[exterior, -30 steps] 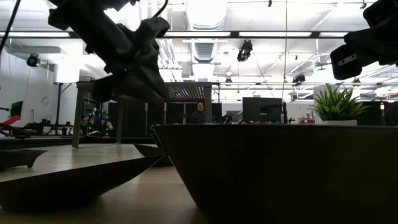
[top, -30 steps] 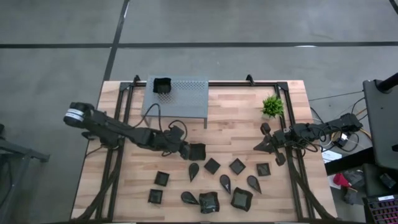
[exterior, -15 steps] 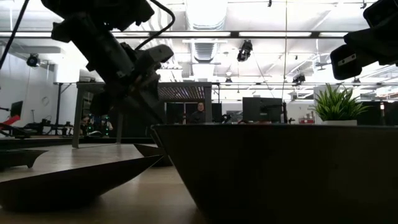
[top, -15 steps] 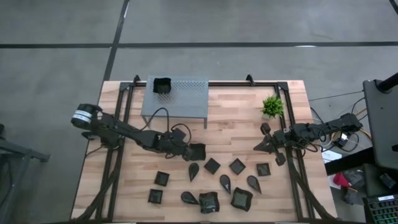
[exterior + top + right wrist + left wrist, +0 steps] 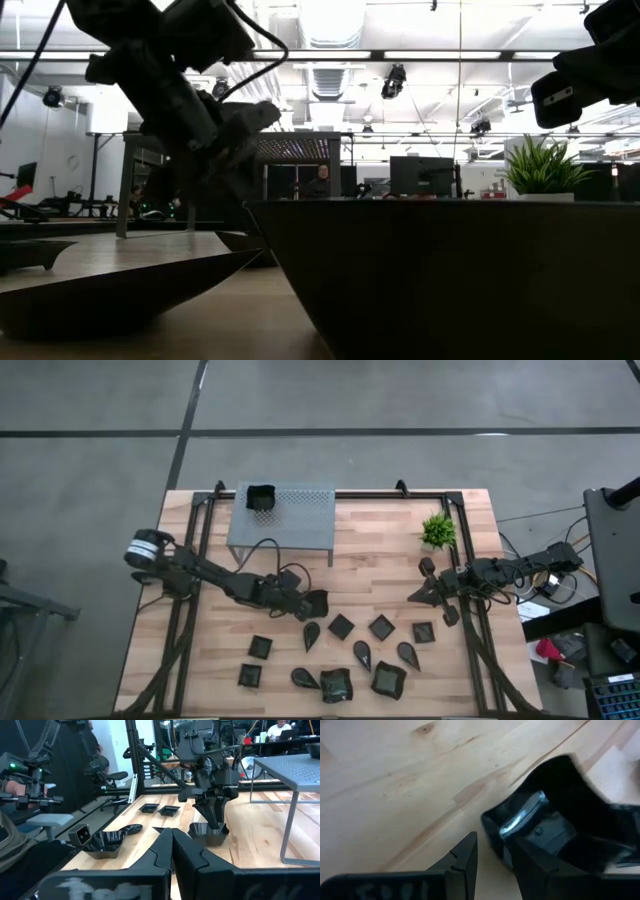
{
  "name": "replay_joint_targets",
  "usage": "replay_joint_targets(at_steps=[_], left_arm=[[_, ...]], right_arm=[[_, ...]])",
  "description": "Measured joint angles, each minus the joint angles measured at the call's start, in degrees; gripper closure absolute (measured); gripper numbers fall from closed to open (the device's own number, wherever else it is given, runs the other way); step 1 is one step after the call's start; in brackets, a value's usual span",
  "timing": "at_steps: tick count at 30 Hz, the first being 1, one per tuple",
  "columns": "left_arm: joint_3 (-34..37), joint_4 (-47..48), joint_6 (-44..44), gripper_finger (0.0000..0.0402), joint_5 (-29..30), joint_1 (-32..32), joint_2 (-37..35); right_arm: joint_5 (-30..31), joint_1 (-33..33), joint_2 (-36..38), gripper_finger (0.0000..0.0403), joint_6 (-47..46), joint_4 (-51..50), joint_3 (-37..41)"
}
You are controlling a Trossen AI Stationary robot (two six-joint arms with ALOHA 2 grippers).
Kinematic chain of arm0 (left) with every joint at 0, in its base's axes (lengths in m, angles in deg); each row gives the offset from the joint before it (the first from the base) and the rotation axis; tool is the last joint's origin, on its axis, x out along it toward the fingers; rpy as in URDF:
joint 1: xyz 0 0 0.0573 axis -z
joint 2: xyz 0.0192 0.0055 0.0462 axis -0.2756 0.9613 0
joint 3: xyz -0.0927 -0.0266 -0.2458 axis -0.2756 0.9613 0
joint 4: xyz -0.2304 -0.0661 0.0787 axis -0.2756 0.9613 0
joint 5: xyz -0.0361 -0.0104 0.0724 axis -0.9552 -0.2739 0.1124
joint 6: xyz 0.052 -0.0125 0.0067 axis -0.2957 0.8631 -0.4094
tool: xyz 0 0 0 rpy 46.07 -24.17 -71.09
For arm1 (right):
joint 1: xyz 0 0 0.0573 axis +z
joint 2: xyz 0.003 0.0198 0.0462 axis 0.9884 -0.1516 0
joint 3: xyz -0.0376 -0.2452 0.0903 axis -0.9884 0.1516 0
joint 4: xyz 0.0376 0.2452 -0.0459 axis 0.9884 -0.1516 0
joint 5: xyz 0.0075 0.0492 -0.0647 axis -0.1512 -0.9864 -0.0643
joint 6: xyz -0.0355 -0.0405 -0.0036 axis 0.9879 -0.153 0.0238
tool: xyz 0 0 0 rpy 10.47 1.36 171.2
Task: Pick & Place Mini shaped plates
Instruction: Stack the black distorted square plate on top of the black distorted square plate on the shelf
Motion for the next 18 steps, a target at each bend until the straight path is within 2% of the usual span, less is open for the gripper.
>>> replay_joint_targets(at_steps=[6,9,13,18], left_arm=[[0.0,-0.3,-0.8,0.0304,0.8,-0.1,-0.4],[0.0,-0.4,-1.0,0.0330,0.8,-0.1,-0.6],[0.0,-0.5,-3.5,0.0386,0.6,-0.2,-0.6],[0.0,-1.5,-6.1,0.0399,0.1,-0.2,-0.7]], right_arm=[[0.0,0.0,0.0,0.0394,0.0,0.0,0.0],[0.0,0.0,0.0,0.0394,0.0,0.0,0.0],[0.0,0.0,0.0,0.0394,0.0,0.0,0.0],[0.0,0.0,0.0,0.0394,0.0,0.0,0.0]])
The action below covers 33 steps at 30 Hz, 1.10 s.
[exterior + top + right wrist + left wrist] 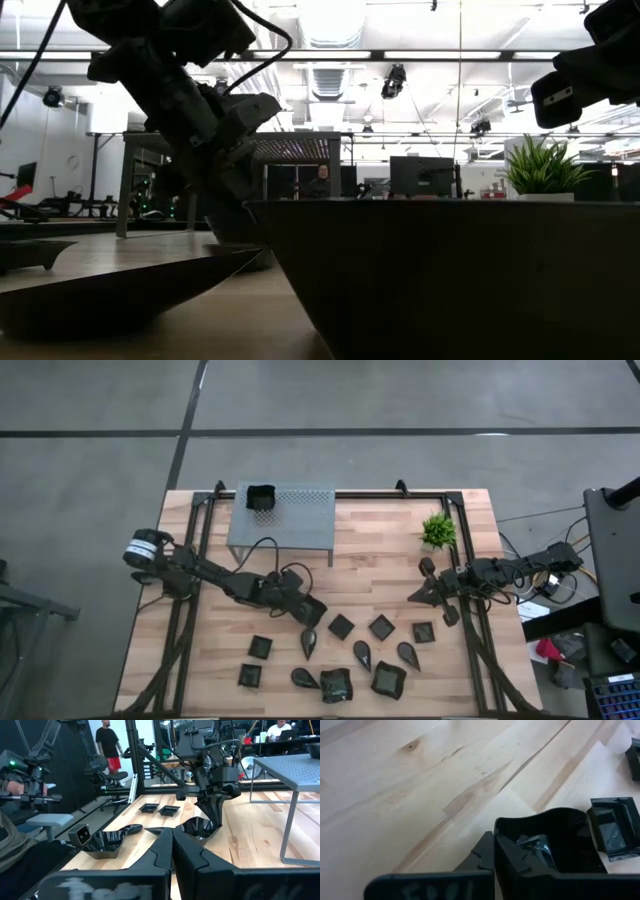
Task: Pick & Place Mini shaped plates
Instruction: Stack the black distorted square plate on top of the black distorted square plate on the shelf
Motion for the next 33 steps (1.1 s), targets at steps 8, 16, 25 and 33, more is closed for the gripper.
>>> replay_joint_targets(at_steps=[8,16,25,33], left_arm=[[0.0,0.2,-2.7,0.0401,0.2,0.0,-4.8],[0.0,0.8,-4.7,0.0401,0.2,0.0,-15.0],[0.0,5.9,-7.4,0.0401,1.4,-3.1,-31.1],[0.0,11.0,-13.2,0.0401,1.8,-14.9,-43.2]], right_arm=[[0.0,0.0,0.0,0.0394,0.0,0.0,0.0],[0.0,0.0,0.0,0.0394,0.0,0.0,0.0],[0.0,0.0,0.0,0.0394,0.0,0.0,0.0],[0.0,0.0,0.0,0.0394,0.0,0.0,0.0]])
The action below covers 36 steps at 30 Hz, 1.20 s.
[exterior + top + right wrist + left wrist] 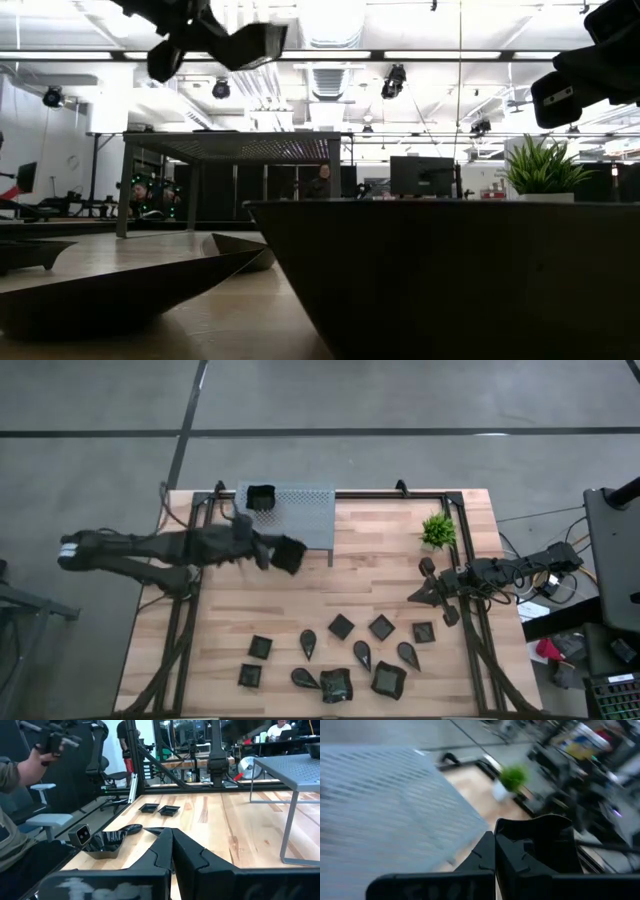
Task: Pick & Place Mini shaped plates
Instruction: Stack the black distorted square plate on top of the black distorted square plate on the shelf
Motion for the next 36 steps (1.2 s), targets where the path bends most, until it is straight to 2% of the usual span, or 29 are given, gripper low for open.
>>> replay_joint_targets(at_steps=[4,8,16,21,27,36], left_arm=[[0.0,2.8,-0.7,0.0401,-2.8,-8.1,-3.4],[-1.1,3.1,-2.6,0.0401,-10.0,-17.2,-4.0],[-5.4,7.3,-4.1,0.0401,-24.0,-34.9,0.3],[-8.1,10.2,-5.0,0.0401,-28.0,-43.2,3.4],[-10.4,12.6,-6.5,0.0401,-29.1,-49.0,7.2],[-10.5,12.6,-6.5,0.0402,-28.1,-50.3,11.0]], right_arm=[[0.0,0.0,0.0,0.0394,0.0,0.0,0.0],[0.0,0.0,0.0,0.0394,0.0,0.0,0.0],[0.0,0.0,0.0,0.0394,0.0,0.0,0.0],[0.0,0.0,0.0,0.0394,0.0,0.0,0.0],[0.0,0.0,0.0,0.0394,0.0,0.0,0.0],[0.0,0.0,0.0,0.0394,0.0,0.0,0.0]])
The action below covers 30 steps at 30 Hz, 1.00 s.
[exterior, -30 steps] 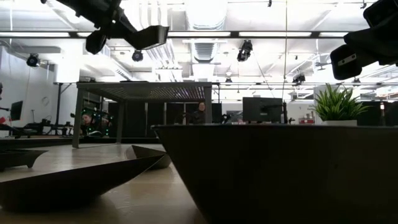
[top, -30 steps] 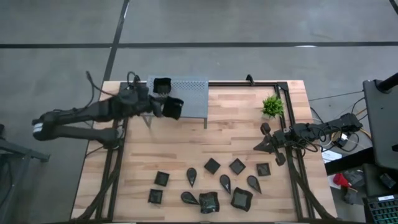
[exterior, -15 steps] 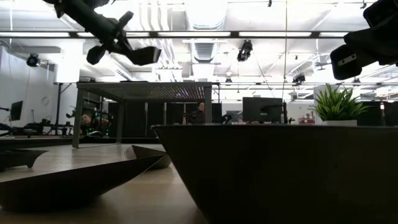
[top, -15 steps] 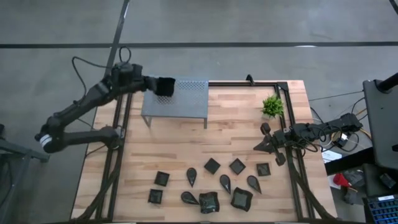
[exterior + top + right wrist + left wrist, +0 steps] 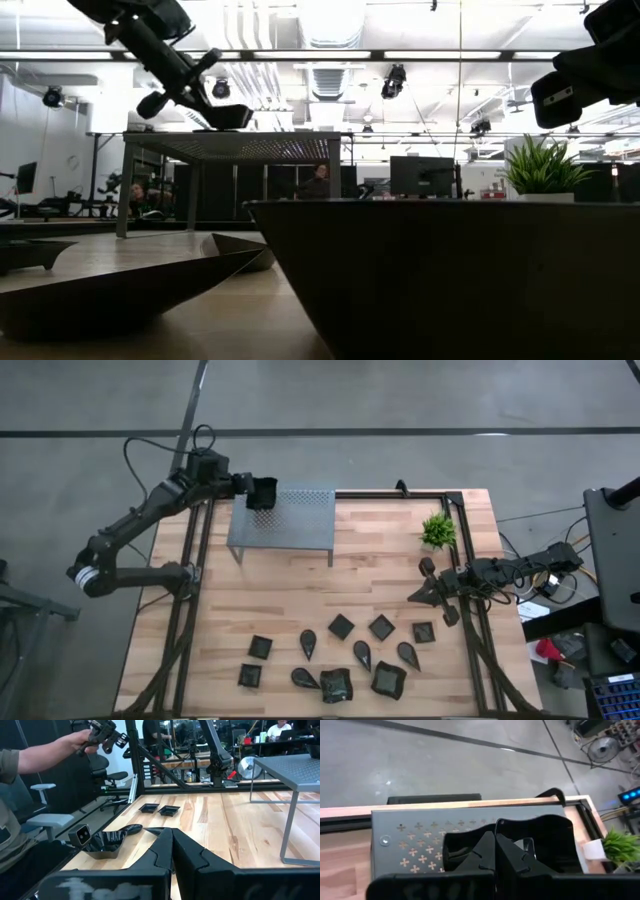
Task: Pick & Place Mini shaped plates
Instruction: Stack the black distorted square plate on top of the black distorted square plate on the shelf
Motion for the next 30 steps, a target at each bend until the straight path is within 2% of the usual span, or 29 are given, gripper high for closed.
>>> replay_joint_targets(at_steps=[6,19,30], left_arm=[[0.0,0.2,-2.2,0.0402,3.5,-0.3,0.2],[0.1,2.3,-2.2,0.0398,4.0,-0.8,0.4],[0.1,2.6,-2.0,0.0333,3.4,-0.8,0.5]], right_arm=[[0.0,0.0,0.0,0.0394,0.0,0.0,0.0],[0.0,0.0,0.0,0.0394,0.0,0.0,0.0],[0.0,0.0,0.0,0.0394,0.0,0.0,0.0]])
